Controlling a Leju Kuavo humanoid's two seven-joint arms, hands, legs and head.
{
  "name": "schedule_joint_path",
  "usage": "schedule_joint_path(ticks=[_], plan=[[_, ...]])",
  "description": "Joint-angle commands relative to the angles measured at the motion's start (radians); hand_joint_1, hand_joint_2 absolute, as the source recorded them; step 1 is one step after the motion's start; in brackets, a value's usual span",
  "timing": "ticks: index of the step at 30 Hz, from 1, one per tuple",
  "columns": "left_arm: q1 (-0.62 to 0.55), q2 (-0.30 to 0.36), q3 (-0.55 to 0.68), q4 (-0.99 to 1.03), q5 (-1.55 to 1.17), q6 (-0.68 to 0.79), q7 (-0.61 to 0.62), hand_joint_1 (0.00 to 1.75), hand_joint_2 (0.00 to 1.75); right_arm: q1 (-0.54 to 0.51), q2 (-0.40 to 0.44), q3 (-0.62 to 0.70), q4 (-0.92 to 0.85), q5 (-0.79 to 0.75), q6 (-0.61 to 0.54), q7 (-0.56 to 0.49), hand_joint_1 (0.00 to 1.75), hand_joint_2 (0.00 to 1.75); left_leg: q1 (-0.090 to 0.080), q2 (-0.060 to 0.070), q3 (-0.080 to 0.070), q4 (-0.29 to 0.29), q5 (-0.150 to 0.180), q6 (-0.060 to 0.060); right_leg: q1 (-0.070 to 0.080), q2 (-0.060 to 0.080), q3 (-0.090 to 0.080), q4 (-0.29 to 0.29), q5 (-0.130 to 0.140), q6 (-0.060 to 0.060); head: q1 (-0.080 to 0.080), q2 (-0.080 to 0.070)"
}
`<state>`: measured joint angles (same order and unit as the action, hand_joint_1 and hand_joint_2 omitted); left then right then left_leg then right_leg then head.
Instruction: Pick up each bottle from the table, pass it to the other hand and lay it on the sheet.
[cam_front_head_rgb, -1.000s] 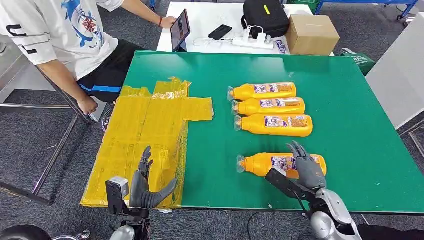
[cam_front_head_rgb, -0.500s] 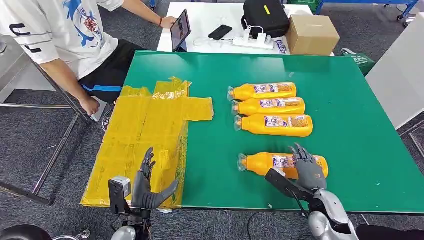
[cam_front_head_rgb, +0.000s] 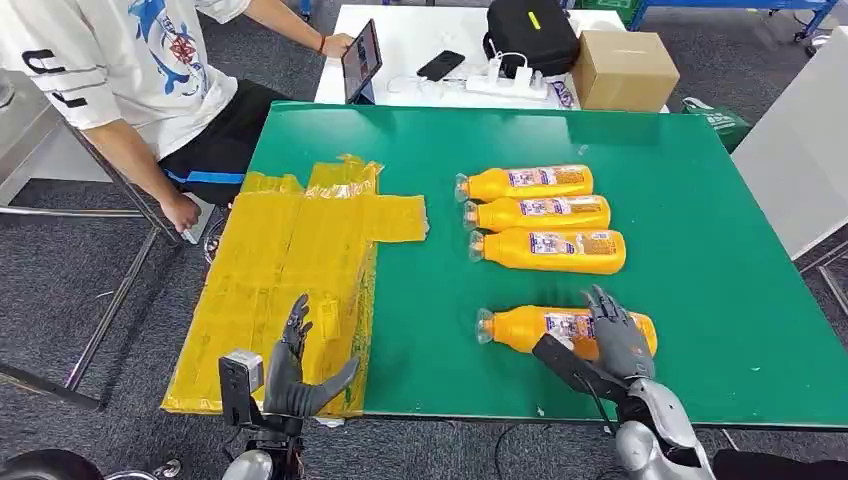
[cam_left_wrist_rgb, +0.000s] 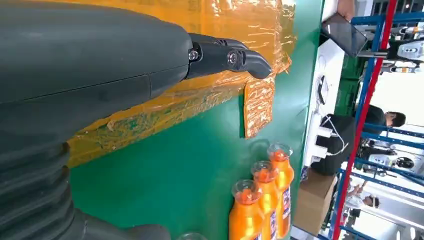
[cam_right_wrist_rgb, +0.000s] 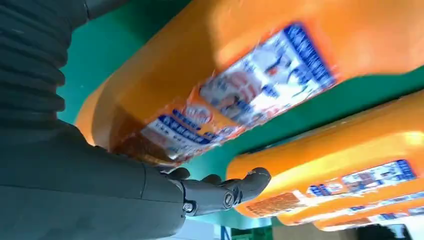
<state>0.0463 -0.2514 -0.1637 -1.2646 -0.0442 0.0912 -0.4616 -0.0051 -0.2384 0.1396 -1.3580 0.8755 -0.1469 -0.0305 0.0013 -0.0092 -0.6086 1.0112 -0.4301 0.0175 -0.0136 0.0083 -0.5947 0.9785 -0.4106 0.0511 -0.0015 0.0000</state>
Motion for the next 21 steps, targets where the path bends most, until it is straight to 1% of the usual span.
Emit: schedule_joint_path(ticks=[1,3,5,12,13,15,17,19,20,21], plan=[[-0.031,0.011,0.002,0.063,0.003,0.0,0.004,0.0,1.75,0.009,0.005,-0.056,0.024,-0.003,0.005,0.007,0.0,1.75,0.001,0.0,0.006,-0.001,-0.002,-0.001,0.002,-0.002,0.007,-0.002,-0.002,-0.003,0.0,0.0],[-0.031,0.012,0.003,0.063,0.003,0.0,0.004,0.0,1.75,0.007,0.003,-0.057,0.024,-0.004,0.006,0.006,0.0,1.75,0.0,-0.001,0.002,-0.001,0.0,-0.001,0.0,-0.001,0.002,-0.001,0.0,-0.001,0.0,0.0],[-0.032,0.012,0.003,0.064,0.003,0.0,0.004,0.0,1.75,0.006,-0.001,-0.062,0.02,0.001,0.001,0.011,0.0,1.75,0.001,0.0,0.005,-0.001,-0.002,-0.001,0.001,-0.002,0.005,-0.001,-0.002,-0.002,0.0,0.0],[-0.034,0.013,0.005,0.072,0.004,0.0,0.003,0.0,1.75,0.005,-0.018,-0.075,0.013,0.009,-0.001,0.02,0.0,1.75,0.001,0.0,0.004,-0.001,-0.001,-0.001,0.001,-0.001,0.004,-0.001,-0.001,-0.002,0.0,0.0],[-0.037,0.012,0.008,0.081,0.005,0.0,0.003,0.0,1.75,0.007,-0.021,-0.081,0.01,0.01,0.007,0.028,0.0,1.75,0.0,0.0,0.002,-0.001,-0.001,-0.001,0.0,-0.001,0.003,-0.001,-0.001,-0.001,0.0,0.0],[-0.039,0.012,0.01,0.085,0.006,-0.001,0.003,0.0,1.75,0.007,-0.026,-0.084,0.019,0.0,0.032,0.037,0.0,1.75,0.001,0.0,0.004,-0.001,-0.001,-0.001,0.001,-0.002,0.005,-0.001,-0.001,-0.002,0.0,0.0],[-0.041,0.011,0.011,0.087,0.006,-0.003,0.002,0.0,1.75,0.008,-0.03,-0.085,0.025,-0.004,0.045,0.04,0.0,1.75,0.0,-0.001,0.002,-0.001,0.0,0.0,0.0,-0.001,0.002,-0.001,0.0,-0.001,0.0,0.0],[-0.044,0.011,0.01,0.09,0.007,-0.005,0.002,0.0,1.75,0.006,-0.032,-0.086,0.045,-0.007,0.053,0.041,0.0,1.75,0.001,0.0,0.003,-0.001,-0.001,-0.001,0.001,-0.002,0.004,-0.001,-0.001,-0.002,0.0,0.0],[-0.048,0.012,0.008,0.097,0.007,-0.007,0.002,0.0,1.75,0.002,-0.04,-0.081,0.063,-0.013,0.08,0.049,0.0,1.75,0.0,0.0,0.002,-0.001,-0.001,-0.001,0.0,-0.001,0.003,-0.001,-0.001,-0.001,0.0,0.0],[-0.05,0.013,0.009,0.1,0.007,-0.007,0.002,0.0,1.75,-0.001,-0.045,-0.081,0.072,-0.015,0.09,0.053,0.0,1.75,0.001,0.0,0.005,-0.001,-0.002,-0.001,0.001,-0.002,0.006,-0.002,-0.001,-0.002,0.0,0.0]])
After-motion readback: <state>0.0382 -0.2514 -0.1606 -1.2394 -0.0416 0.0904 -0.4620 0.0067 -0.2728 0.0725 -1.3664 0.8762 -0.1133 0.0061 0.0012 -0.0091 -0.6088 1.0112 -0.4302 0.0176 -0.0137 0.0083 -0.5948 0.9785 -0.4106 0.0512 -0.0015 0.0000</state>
